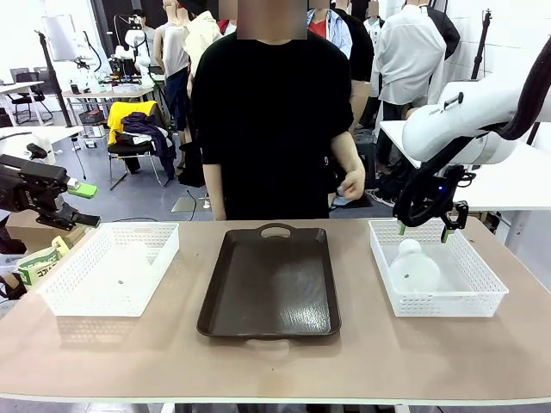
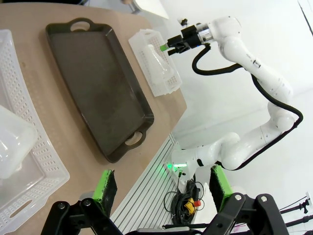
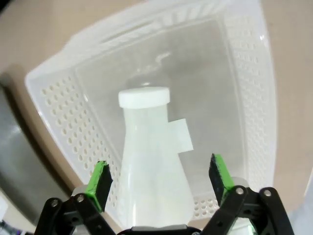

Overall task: Prepare the laboratory tools.
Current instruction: Pick up the Big flask that the person points to.

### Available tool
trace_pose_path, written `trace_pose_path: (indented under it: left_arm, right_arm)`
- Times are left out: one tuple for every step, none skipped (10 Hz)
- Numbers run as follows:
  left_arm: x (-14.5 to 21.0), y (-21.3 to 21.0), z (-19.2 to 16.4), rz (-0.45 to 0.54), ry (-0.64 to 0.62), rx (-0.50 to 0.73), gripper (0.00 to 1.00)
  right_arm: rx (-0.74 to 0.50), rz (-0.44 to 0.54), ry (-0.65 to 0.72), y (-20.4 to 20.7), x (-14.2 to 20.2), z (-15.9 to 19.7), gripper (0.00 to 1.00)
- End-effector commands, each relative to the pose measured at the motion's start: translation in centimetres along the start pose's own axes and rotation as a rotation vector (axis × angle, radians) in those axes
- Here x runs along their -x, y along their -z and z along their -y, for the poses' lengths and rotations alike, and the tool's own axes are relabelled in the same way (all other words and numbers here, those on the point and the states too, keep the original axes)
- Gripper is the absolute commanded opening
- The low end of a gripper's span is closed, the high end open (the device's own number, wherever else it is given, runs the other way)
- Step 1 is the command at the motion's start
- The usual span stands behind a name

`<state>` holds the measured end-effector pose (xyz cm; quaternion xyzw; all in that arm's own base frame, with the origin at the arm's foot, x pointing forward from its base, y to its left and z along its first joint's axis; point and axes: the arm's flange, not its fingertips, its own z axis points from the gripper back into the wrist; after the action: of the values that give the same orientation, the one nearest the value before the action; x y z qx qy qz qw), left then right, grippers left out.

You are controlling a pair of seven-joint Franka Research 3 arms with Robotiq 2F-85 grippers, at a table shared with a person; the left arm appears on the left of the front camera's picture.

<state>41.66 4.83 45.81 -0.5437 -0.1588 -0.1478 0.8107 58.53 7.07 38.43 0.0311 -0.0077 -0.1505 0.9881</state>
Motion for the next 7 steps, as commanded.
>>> trace_pose_path:
  left_arm:
    - [-0.1,-0.2,0.2,0.004,-0.004,0.013,1.0]
    - [-0.1,-0.2,0.2,0.004,-0.004,0.013,1.0]
    - [-0.1,-0.2,0.2,0.004,-0.004,0.013,1.0]
    - [-0.1,-0.2,0.2,0.004,-0.004,0.013,1.0]
    - [-0.1,-0.2,0.2,0.004,-0.004,0.013,1.0]
    - [-0.1,-0.2,0.2,0.004,-0.004,0.013,1.0]
    - [-0.1,-0.2,0.2,0.004,-0.004,0.013,1.0]
  right_arm:
    - [0.094,-0.005,0.05,0.7,0.0,-1.9,1.0]
    - [0.098,-0.016,0.053,1.3,-0.1,-2.2,1.0]
    - [0.108,-0.021,0.053,1.9,-0.1,-2.5,1.0]
    - [0.104,-0.016,0.056,2.3,-0.1,-2.6,1.0]
    - [0.105,0.012,0.057,2.8,-0.1,-2.6,1.0]
    - [0.105,0.014,0.057,3.3,-0.3,-2.6,1.0]
    - [0.106,0.023,0.055,3.9,-0.4,-2.8,1.0]
